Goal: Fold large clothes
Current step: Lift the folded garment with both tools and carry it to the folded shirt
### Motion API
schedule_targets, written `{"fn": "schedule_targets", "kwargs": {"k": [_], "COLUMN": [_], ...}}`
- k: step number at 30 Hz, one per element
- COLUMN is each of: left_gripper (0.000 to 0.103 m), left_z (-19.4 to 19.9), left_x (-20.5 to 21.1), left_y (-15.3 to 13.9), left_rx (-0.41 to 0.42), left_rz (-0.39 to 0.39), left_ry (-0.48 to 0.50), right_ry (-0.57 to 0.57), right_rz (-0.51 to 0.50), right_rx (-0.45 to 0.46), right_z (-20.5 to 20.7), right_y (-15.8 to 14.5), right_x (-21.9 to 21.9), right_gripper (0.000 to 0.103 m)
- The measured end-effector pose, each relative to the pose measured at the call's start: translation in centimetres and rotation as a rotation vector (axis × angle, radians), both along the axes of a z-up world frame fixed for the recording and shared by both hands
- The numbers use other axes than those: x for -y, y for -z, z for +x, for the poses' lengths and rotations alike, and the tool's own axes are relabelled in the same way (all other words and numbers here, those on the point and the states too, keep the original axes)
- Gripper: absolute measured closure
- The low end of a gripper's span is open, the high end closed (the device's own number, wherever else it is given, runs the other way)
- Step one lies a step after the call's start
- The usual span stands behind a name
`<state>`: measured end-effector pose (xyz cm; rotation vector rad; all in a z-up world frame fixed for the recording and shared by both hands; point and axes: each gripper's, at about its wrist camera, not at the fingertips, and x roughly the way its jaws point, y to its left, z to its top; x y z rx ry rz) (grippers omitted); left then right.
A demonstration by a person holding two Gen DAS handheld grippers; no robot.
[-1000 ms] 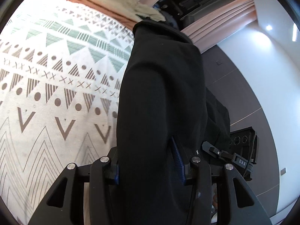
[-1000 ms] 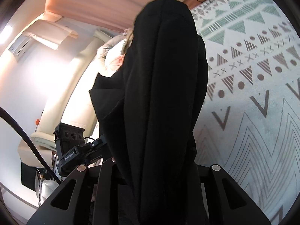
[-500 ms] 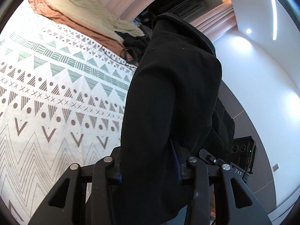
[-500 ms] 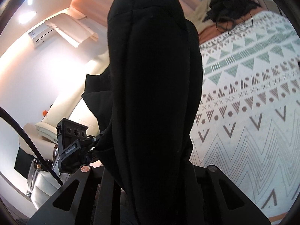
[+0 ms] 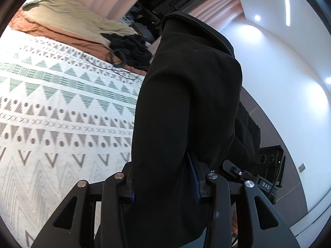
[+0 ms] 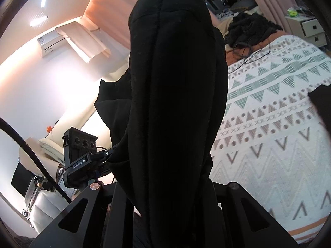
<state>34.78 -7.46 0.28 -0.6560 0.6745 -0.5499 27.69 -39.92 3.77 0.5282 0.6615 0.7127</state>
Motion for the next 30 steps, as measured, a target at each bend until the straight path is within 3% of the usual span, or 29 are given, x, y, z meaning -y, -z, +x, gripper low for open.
{"fn": "schedule_targets", "kwargs": {"k": [11,30], "left_gripper": [0.063,0.063], "left_z": [2.0,8.2], "left_x": [10.1,27.9], "left_y": [-3.6,-4.3], "left_rx": [0.031,0.026], "left_rz": [0.016,-0.018], "left_ry": [0.117,0.363], "right_ry": [0.101,0.301], "right_rz": [-0.045,-0.157], "right_rx": [0.048,0.062], "right_z": [-2.5,-9.4], "right_y": [-2.6,-7.4], "right_x": [10.2,24.7], "right_gripper": [0.089,0.089]}}
